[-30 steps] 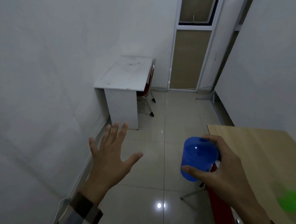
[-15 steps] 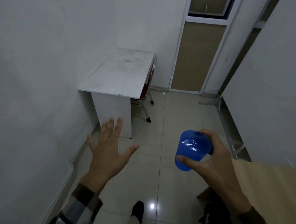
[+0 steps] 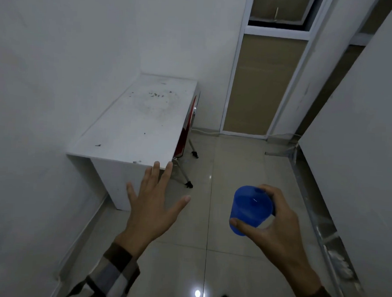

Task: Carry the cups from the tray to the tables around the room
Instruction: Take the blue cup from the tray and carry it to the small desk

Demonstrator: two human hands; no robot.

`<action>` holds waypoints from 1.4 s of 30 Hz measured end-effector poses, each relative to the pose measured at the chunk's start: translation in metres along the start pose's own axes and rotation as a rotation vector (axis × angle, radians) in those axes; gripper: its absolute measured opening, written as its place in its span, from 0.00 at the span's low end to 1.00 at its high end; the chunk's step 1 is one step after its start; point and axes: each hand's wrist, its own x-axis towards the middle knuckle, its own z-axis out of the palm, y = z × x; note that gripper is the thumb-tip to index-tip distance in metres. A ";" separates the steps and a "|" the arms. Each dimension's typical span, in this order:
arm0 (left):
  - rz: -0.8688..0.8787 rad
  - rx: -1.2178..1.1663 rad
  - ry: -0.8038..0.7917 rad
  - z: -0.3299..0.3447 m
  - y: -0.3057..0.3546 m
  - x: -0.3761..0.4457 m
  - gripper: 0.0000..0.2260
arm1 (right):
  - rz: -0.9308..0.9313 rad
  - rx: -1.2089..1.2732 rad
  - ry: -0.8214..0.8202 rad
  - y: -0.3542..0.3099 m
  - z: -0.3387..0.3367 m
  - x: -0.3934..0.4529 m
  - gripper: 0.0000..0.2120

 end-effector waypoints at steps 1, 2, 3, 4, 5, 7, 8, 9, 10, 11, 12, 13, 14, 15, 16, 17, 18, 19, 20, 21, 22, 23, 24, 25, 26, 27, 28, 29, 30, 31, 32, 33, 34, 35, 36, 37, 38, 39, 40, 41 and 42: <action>-0.006 0.005 -0.003 0.008 0.002 0.021 0.43 | 0.002 0.003 -0.003 0.011 -0.002 0.020 0.37; -0.018 0.001 0.002 0.018 0.005 0.046 0.44 | -0.003 0.008 0.000 0.024 -0.004 0.042 0.38; -0.031 0.003 0.008 0.027 0.010 0.070 0.44 | -0.019 0.009 0.007 0.037 -0.008 0.065 0.38; -0.051 0.012 0.005 0.035 0.015 0.093 0.45 | -0.033 0.013 0.003 0.049 -0.012 0.089 0.38; -0.074 0.022 0.003 0.043 0.021 0.114 0.45 | -0.040 0.024 -0.019 0.062 -0.017 0.114 0.39; -0.124 0.007 -0.013 0.055 0.034 0.148 0.45 | -0.026 0.038 -0.054 0.080 -0.028 0.159 0.39; -0.142 -0.022 0.007 0.060 0.041 0.166 0.46 | -0.035 0.043 -0.057 0.088 -0.033 0.181 0.39; -0.155 -0.040 0.028 0.063 0.049 0.185 0.46 | -0.053 0.039 -0.060 0.094 -0.038 0.204 0.39; -0.168 -0.047 0.036 0.067 0.056 0.206 0.47 | -0.067 0.036 -0.076 0.101 -0.042 0.228 0.39; -0.178 -0.048 0.036 0.073 0.063 0.225 0.47 | -0.075 0.039 -0.104 0.109 -0.046 0.252 0.39; -0.193 -0.049 0.037 0.078 0.070 0.245 0.46 | -0.084 0.041 -0.129 0.117 -0.049 0.275 0.38; -0.213 -0.063 0.037 0.083 0.076 0.263 0.45 | -0.091 0.039 -0.148 0.125 -0.052 0.298 0.38; -0.231 -0.082 0.042 0.087 0.082 0.280 0.44 | -0.093 0.033 -0.160 0.133 -0.053 0.318 0.37; -0.245 -0.097 0.056 0.092 0.086 0.298 0.44 | -0.096 0.029 -0.168 0.141 -0.054 0.339 0.38; -0.254 -0.102 0.071 0.097 0.089 0.317 0.44 | -0.097 0.032 -0.174 0.148 -0.053 0.358 0.38; -0.264 -0.096 0.079 0.101 0.091 0.337 0.44 | -0.091 0.044 -0.184 0.156 -0.052 0.378 0.39; -0.276 -0.093 0.083 0.107 0.092 0.357 0.44 | -0.088 0.060 -0.197 0.165 -0.050 0.399 0.39; -0.291 -0.094 0.091 0.113 0.091 0.379 0.44 | -0.088 0.066 -0.210 0.174 -0.047 0.420 0.39; -0.306 -0.101 0.104 0.120 0.089 0.401 0.44 | -0.093 0.062 -0.219 0.183 -0.043 0.442 0.39; -0.319 -0.109 0.121 0.126 0.087 0.425 0.44 | -0.103 0.053 -0.224 0.191 -0.039 0.463 0.38; -0.327 -0.118 0.136 0.133 0.086 0.450 0.44 | -0.116 0.042 -0.225 0.199 -0.034 0.485 0.38; -0.327 -0.123 0.149 0.140 0.083 0.476 0.43 | -0.125 0.038 -0.223 0.206 -0.028 0.506 0.39; -0.325 -0.125 0.162 0.146 0.081 0.502 0.42 | -0.124 0.047 -0.224 0.214 -0.022 0.527 0.39; -0.327 -0.126 0.170 0.152 0.079 0.527 0.41 | -0.117 0.056 -0.226 0.221 -0.016 0.546 0.39; -0.337 -0.130 0.170 0.158 0.078 0.552 0.40 | -0.105 0.058 -0.227 0.228 -0.010 0.565 0.38; -0.352 -0.138 0.171 0.164 0.077 0.576 0.39 | -0.096 0.052 -0.229 0.233 -0.005 0.583 0.38; -0.364 -0.146 0.185 0.171 0.076 0.600 0.39 | -0.094 0.043 -0.232 0.239 0.000 0.601 0.39; -0.367 -0.147 0.211 0.177 0.075 0.624 0.38 | -0.099 0.036 -0.238 0.244 0.006 0.620 0.39; -0.370 -0.140 0.234 0.183 0.074 0.647 0.38 | -0.109 0.030 -0.246 0.250 0.013 0.639 0.40; -0.379 -0.129 0.250 0.189 0.074 0.669 0.38 | -0.119 0.028 -0.261 0.257 0.019 0.660 0.40; -0.392 -0.118 0.260 0.195 0.073 0.689 0.38 | -0.118 0.030 -0.285 0.264 0.025 0.679 0.39; -0.412 -0.105 0.257 0.201 0.071 0.705 0.38 | -0.102 0.031 -0.304 0.270 0.031 0.695 0.39; -0.435 -0.096 0.255 0.208 0.069 0.720 0.38 | -0.087 0.041 -0.315 0.275 0.037 0.710 0.39; -0.456 -0.092 0.266 0.216 0.065 0.735 0.38 | -0.089 0.057 -0.322 0.281 0.044 0.725 0.39; -0.480 -0.094 0.277 0.223 0.060 0.751 0.38 | -0.095 0.064 -0.329 0.288 0.050 0.740 0.40; -0.503 -0.105 0.289 0.230 0.054 0.767 0.38 | -0.093 0.071 -0.346 0.295 0.057 0.756 0.39; -0.526 -0.115 0.298 0.239 0.047 0.781 0.37 | -0.089 0.083 -0.366 0.302 0.063 0.772 0.39; -0.556 -0.119 0.304 0.248 0.040 0.795 0.37 | -0.089 0.094 -0.388 0.310 0.069 0.789 0.39; -0.591 -0.119 0.309 0.259 0.034 0.806 0.36 | -0.094 0.102 -0.413 0.319 0.075 0.806 0.39; -0.629 -0.115 0.317 0.269 0.027 0.818 0.36 | -0.109 0.107 -0.442 0.326 0.081 0.822 0.39; -0.666 -0.105 0.332 0.277 0.022 0.831 0.36 | -0.129 0.108 -0.476 0.333 0.087 0.840 0.38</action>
